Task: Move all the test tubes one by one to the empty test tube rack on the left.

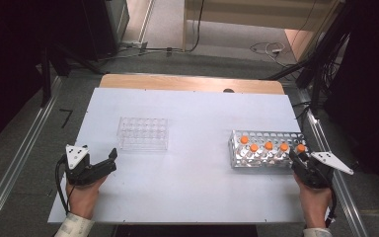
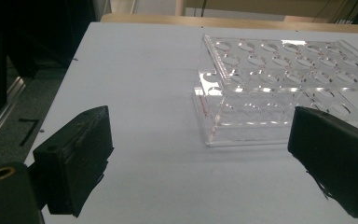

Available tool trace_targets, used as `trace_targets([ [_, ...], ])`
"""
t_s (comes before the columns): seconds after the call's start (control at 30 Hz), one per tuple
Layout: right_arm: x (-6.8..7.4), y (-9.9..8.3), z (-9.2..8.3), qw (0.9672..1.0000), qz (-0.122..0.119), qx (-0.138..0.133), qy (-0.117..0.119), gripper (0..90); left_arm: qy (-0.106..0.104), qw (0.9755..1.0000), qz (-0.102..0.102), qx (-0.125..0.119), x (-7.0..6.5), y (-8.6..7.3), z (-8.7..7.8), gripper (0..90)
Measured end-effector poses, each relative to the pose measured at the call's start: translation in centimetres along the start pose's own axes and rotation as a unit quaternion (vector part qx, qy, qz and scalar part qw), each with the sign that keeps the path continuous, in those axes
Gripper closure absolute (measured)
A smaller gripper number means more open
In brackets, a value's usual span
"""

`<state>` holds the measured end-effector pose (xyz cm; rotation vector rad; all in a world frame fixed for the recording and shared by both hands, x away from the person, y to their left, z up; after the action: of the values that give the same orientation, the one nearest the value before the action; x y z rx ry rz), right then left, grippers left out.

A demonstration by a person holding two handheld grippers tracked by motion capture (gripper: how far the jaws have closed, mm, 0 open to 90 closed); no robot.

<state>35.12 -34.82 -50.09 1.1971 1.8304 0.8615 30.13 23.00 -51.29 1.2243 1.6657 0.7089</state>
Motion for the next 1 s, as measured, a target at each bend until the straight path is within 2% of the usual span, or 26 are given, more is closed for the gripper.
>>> trace_targets([
  [0.23, -0.2, 0.0, 0.1, 1.0, -0.001, 0.002, -0.005, 71.1, 0.0, 1.0, 0.0, 0.003, 0.0, -0.1, 0.0, 6.3],
  [0.43, -0.4, 0.5, -0.4, 0.9999, 0.004, -0.011, -0.007, 71.2, -0.001, 1.0, 0.001, 0.003, -0.1, -0.1, 0.0, 6.3],
  [0.63, -0.9, 2.2, -1.8, 0.9989, 0.007, -0.043, -0.016, 71.4, -0.003, 1.0, 0.0, 0.003, -0.1, -0.1, 0.1, 6.3],
  [1.0, -1.1, 4.1, -4.3, 0.9964, 0.004, -0.08, -0.028, 71.6, -0.008, 0.9999, 0.002, 0.006, -0.2, -0.1, 0.1, 6.3],
])
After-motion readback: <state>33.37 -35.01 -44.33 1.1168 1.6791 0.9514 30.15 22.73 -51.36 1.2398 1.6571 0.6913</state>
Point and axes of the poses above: each handheld gripper's, and its own axes: z roughly forward along the jaws, y roughly out of its top, x roughly to its left, the point moved 9 cm from there along z, roughly forward along the jaws, and after that the axes turned 15 degrees about -z, right-handed, at the moved point
